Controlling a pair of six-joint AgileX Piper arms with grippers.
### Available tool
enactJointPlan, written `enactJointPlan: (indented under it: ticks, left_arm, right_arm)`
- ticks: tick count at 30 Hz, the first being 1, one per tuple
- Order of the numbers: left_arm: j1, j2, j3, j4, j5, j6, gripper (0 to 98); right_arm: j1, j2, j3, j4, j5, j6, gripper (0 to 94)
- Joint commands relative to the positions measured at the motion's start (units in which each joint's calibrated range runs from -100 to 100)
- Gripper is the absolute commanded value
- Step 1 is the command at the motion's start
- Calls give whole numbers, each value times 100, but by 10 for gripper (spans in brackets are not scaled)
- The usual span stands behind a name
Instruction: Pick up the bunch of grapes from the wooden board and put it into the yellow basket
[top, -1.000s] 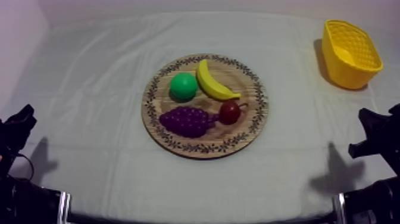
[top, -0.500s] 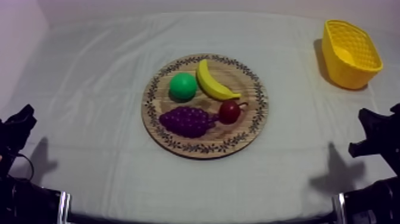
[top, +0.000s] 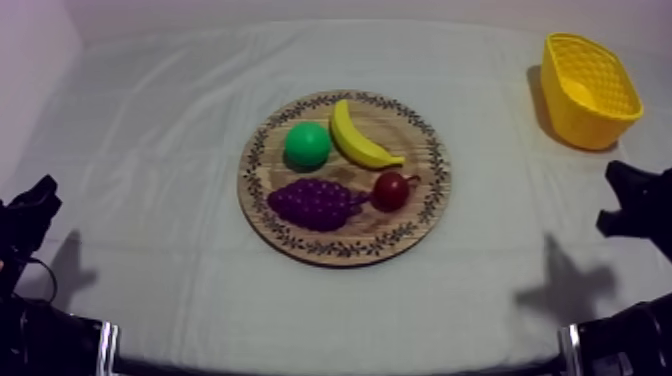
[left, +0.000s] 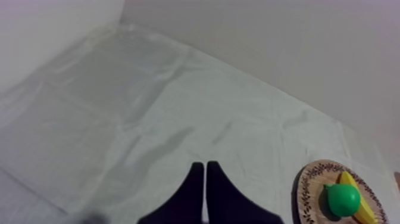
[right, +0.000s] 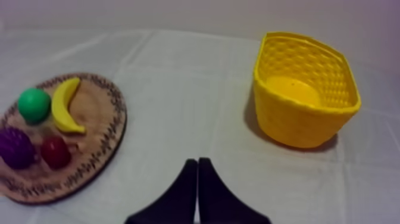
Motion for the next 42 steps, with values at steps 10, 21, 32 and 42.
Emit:
enactJointPlan:
  ticks: [10, 21, 32, 42]
  left_arm:
    - [-3, 5, 0, 1, -1, 1, 1]
    - [-3, 5, 0, 1, -1, 1, 1]
    - [-3, 5, 0, 1, -1, 1, 1]
    - [-3, 5, 0, 1, -1, 1, 1]
  right_arm:
    - [-262, 2457, -2938, -788, 248, 455, 7]
    - [-750, 4446, -5424, -1924, 2115, 1353, 16]
    - [-1842, 6200, -6662, -2132, 4218, 1963, 14]
    - [-2565, 6954, -6877, -2129, 4208, 2172, 47]
